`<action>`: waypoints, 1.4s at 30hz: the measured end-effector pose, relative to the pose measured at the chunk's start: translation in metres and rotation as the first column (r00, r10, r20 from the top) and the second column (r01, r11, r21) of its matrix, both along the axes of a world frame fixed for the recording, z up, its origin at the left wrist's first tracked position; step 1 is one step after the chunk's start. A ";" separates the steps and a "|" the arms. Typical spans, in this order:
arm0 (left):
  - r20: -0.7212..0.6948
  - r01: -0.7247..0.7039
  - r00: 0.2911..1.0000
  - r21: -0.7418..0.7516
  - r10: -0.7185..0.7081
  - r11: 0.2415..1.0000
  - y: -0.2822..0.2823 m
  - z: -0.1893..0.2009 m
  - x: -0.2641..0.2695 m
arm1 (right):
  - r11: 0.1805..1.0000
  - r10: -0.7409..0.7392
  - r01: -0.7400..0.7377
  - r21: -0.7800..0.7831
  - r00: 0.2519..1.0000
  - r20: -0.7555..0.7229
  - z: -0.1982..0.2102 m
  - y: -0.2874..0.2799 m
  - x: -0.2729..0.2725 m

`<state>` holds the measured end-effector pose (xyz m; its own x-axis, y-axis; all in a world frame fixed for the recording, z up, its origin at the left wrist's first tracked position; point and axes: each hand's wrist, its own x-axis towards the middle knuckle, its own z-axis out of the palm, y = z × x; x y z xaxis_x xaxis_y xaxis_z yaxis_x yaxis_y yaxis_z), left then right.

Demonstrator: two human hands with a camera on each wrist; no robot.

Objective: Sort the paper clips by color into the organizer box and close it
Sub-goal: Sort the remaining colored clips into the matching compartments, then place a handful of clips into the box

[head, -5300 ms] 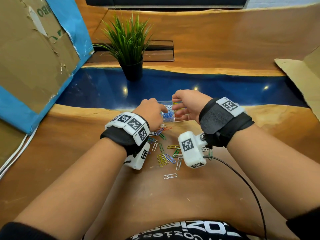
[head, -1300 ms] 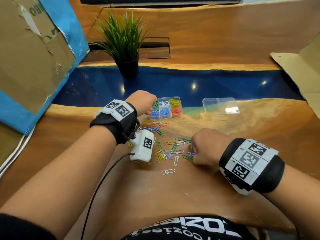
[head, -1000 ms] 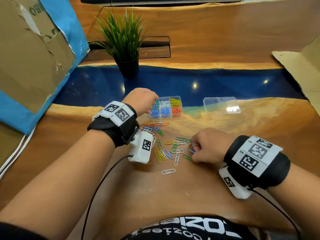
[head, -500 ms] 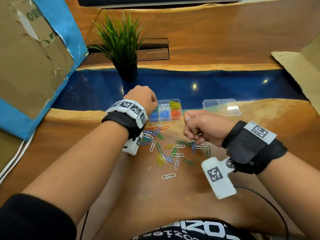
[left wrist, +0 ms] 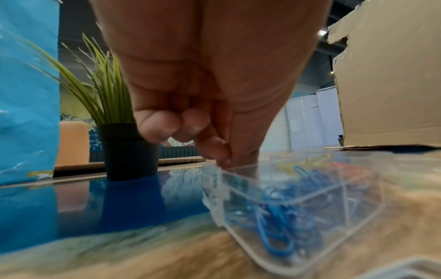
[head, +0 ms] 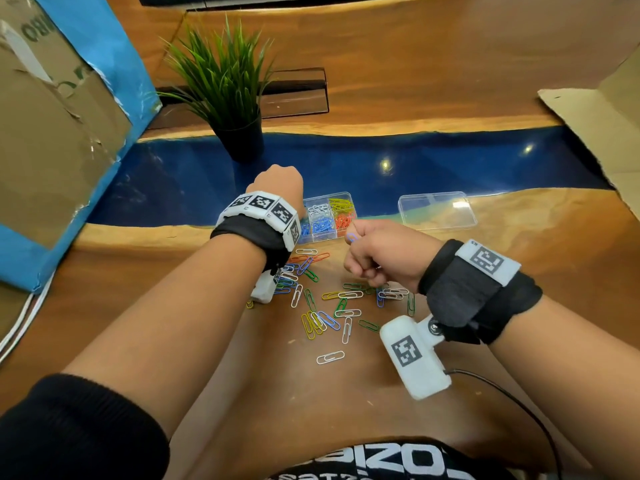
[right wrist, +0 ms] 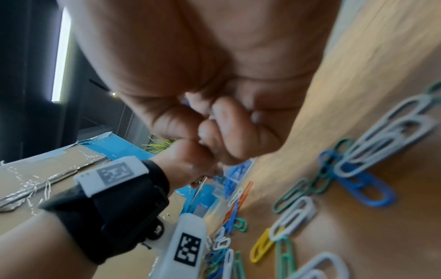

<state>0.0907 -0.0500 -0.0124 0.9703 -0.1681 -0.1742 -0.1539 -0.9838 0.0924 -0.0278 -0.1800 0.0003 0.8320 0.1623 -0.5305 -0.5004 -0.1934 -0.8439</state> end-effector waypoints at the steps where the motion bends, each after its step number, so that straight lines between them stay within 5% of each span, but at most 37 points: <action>1: -0.009 -0.003 1.000 -0.016 0.003 1.000 0.000 0.001 0.000 | 1.000 -0.031 0.031 -0.002 1.000 0.001 0.002 0.002 0.005; 7: -0.030 -0.035 0.999 -0.138 0.031 0.990 0.006 0.003 -0.003 | 0.959 -0.274 0.278 0.056 0.959 -0.067 0.005 0.013 0.033; 17: -0.089 -0.114 0.993 -0.471 0.081 0.875 0.027 0.014 -0.014 | 0.918 -0.360 0.377 0.126 0.923 -0.137 0.002 0.024 0.048; 33: -0.197 -0.186 0.976 -0.515 0.096 0.837 0.041 0.011 -0.036 | 0.951 -0.302 0.307 0.035 0.948 -0.102 0.012 0.043 0.058; 37: -0.121 -0.105 0.991 -0.449 0.056 0.888 0.044 0.005 -0.036 | 0.944 -0.327 0.328 0.038 0.944 -0.031 0.011 0.040 0.057; 42: -0.004 0.069 0.997 -0.270 -0.073 0.960 0.042 0.000 -0.042 | 0.947 -0.217 0.228 -0.226 0.973 0.075 0.005 0.036 0.056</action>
<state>0.0490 -0.0079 -0.0120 0.9518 -0.2795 -0.1267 -0.2196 -0.9088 0.3549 0.0285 -0.1441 0.0048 0.8583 -0.1526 -0.4899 -0.5130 -0.2744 -0.8133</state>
